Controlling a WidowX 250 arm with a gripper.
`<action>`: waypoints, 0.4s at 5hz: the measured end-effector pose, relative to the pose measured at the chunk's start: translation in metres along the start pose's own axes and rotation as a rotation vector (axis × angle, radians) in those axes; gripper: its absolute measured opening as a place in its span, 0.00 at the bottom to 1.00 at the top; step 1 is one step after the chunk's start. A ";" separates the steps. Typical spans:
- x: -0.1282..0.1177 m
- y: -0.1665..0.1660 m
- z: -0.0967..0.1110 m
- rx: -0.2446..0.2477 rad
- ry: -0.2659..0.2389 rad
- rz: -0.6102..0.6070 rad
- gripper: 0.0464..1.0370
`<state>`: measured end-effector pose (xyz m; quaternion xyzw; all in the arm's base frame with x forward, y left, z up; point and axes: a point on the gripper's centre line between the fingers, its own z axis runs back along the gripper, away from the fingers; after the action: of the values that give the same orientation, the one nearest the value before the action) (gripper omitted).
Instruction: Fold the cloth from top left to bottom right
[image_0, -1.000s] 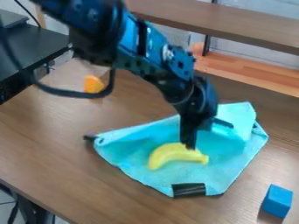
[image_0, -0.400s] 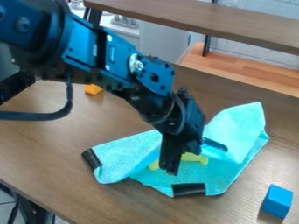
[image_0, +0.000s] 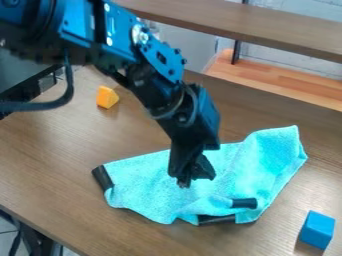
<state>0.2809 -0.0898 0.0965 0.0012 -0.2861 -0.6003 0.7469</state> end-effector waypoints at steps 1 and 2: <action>0.018 0.010 0.035 -0.038 -0.002 0.082 0.95; 0.016 0.026 0.083 0.038 0.141 0.270 0.96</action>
<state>0.2710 -0.0690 0.1817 0.0190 -0.2420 -0.4873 0.8388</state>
